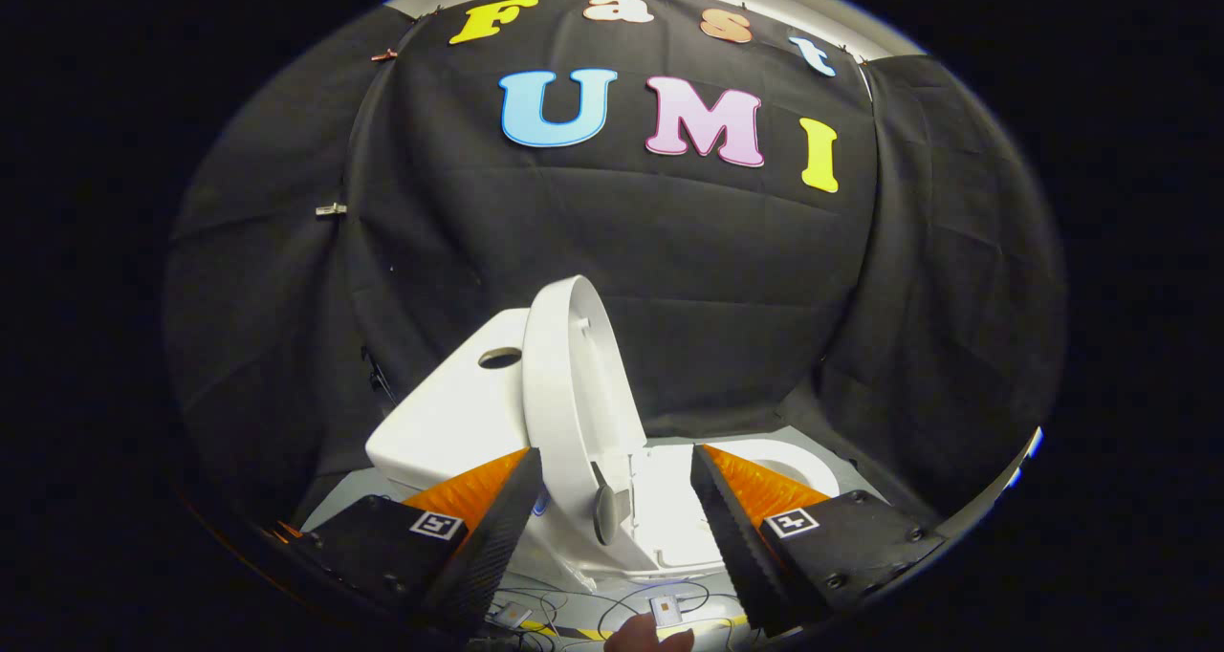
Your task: Open the toilet lid.
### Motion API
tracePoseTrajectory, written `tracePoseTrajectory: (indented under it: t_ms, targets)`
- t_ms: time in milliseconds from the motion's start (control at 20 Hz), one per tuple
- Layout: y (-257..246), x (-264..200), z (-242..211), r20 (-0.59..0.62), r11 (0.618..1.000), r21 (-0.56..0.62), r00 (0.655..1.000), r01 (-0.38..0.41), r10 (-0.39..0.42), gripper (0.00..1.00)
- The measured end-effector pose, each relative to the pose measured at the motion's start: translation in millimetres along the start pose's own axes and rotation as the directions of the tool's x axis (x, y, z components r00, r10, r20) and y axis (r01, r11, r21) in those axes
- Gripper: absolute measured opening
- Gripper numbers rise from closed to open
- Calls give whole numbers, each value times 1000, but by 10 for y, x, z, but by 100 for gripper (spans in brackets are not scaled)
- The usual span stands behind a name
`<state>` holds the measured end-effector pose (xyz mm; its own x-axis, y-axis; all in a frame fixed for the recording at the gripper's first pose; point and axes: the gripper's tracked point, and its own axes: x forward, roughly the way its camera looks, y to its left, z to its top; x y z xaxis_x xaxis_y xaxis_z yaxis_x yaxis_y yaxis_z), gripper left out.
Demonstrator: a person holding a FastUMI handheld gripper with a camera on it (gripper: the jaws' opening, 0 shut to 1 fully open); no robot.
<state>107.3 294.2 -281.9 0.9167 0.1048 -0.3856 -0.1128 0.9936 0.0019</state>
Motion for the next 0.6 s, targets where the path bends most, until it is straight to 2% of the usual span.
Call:
tracePoseTrajectory:
  t_ms: [350, 600]
  targets:
    - [-63, -358, 664, 84, 998, -14, 994, -61, 62, 99]
    - [-220, -675, 1233, 175, 997, -16, 982, -75, 76, 98]
